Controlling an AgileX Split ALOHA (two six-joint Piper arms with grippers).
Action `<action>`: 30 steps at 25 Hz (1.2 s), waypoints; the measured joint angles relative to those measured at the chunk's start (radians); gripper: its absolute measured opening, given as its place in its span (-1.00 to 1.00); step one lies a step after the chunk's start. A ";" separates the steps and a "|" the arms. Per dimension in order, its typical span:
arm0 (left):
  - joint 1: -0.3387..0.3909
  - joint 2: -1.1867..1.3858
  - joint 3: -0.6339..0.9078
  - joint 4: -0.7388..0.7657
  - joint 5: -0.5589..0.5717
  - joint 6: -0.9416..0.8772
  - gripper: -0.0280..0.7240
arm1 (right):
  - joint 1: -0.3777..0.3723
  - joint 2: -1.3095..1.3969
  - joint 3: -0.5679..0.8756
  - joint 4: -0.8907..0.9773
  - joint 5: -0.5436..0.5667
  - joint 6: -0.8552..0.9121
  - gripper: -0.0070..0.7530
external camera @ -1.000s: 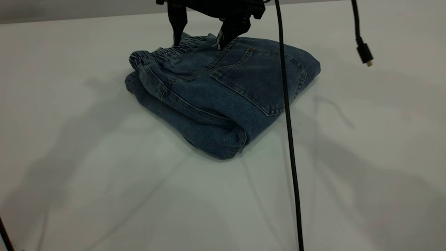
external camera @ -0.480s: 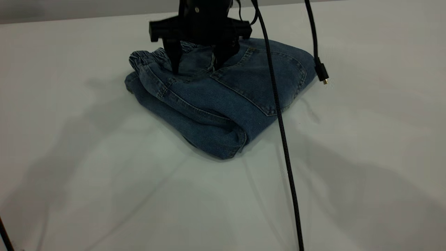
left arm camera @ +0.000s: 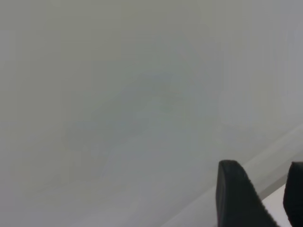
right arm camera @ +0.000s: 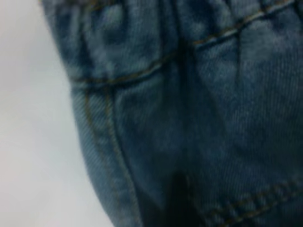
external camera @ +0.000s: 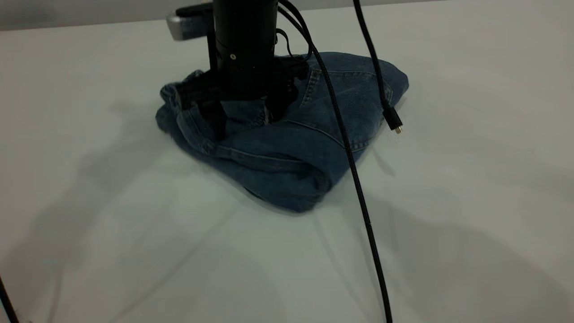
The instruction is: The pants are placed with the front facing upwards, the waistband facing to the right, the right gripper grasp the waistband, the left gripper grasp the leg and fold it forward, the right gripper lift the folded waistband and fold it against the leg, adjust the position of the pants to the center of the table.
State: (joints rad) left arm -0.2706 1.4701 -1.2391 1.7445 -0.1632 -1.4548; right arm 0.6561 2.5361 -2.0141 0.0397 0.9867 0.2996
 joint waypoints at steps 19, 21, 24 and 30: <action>0.000 0.000 0.000 0.000 0.007 0.037 -0.22 | 0.002 -0.001 0.011 0.006 0.233 -0.107 0.12; 0.000 0.000 0.000 0.000 0.008 0.039 -0.22 | 0.002 -0.001 0.015 0.023 0.236 -0.125 0.12; 0.000 0.000 0.000 0.000 0.032 0.045 -0.22 | 0.003 -0.016 0.042 0.026 0.231 -0.139 0.12; 0.000 0.005 0.000 0.000 0.041 0.060 -0.22 | 0.003 -0.076 0.064 -0.030 0.238 -0.145 0.12</action>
State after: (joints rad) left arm -0.2706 1.4750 -1.2391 1.7445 -0.1220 -1.3944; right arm 0.6592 2.4601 -1.9499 0.0096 1.2249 0.1545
